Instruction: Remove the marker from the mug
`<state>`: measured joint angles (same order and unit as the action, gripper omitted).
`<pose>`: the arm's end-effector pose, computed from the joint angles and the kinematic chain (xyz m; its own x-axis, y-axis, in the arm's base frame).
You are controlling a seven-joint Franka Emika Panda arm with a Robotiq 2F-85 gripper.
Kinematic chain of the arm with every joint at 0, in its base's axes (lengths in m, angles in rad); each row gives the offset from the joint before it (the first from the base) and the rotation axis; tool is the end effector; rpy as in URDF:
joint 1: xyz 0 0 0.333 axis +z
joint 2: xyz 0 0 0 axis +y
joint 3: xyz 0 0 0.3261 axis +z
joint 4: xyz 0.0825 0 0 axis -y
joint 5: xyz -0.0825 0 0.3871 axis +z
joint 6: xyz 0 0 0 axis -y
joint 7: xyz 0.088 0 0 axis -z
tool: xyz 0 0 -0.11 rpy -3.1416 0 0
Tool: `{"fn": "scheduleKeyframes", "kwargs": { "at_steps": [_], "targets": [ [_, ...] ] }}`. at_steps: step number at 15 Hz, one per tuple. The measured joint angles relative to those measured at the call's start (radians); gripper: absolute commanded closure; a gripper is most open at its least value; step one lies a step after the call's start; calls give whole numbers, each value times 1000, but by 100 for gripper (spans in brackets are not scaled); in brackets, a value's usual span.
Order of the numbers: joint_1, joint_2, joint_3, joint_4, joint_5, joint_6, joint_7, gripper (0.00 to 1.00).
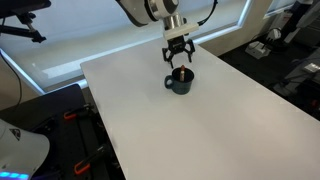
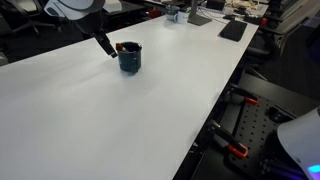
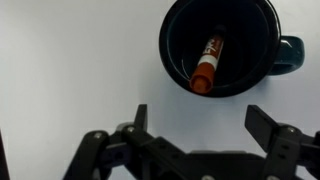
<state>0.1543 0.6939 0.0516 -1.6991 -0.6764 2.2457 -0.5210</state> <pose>0.6621 0.1153 0.1863 0.3895 0.8315 -0.3960 0.9184 -0.3186 0.2344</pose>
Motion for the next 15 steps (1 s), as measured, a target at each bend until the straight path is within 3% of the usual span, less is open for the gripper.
{"fn": "scheduleKeyframes", "kwargs": {
  "at_steps": [6, 15],
  "targets": [
    [-15, -41, -16, -83, -57, 63, 94, 0],
    [-15, -55, -13, -104, -58, 64, 100, 0]
  ]
}}
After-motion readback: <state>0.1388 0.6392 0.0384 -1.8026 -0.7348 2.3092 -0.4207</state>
